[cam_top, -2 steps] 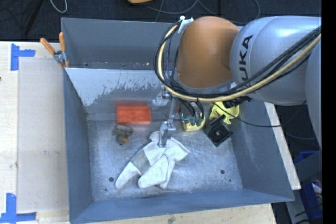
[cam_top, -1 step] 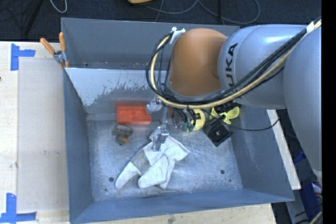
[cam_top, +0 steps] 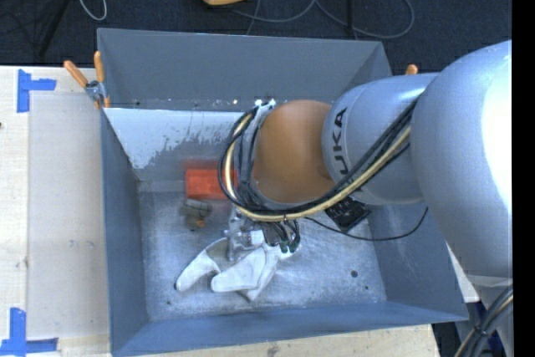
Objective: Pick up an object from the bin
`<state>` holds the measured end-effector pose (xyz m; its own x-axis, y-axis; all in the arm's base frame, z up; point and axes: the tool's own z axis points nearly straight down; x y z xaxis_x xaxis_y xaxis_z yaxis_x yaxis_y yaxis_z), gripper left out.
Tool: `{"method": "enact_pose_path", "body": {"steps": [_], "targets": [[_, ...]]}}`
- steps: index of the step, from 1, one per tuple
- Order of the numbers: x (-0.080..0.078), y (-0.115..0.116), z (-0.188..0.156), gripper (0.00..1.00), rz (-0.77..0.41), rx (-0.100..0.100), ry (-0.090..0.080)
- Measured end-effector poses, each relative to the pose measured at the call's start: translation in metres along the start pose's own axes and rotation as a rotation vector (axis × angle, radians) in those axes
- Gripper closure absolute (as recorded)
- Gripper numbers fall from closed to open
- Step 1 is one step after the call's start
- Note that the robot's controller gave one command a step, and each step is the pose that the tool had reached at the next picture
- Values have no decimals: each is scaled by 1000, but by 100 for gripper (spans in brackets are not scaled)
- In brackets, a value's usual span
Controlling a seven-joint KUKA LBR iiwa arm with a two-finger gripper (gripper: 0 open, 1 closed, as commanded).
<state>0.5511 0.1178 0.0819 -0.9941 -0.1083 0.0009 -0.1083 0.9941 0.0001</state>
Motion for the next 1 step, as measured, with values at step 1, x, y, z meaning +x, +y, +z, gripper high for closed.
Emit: {"method": "enact_pose_path", "body": {"steps": [1], "targets": [[0, 0, 0, 100, 1, 0, 0]]}}
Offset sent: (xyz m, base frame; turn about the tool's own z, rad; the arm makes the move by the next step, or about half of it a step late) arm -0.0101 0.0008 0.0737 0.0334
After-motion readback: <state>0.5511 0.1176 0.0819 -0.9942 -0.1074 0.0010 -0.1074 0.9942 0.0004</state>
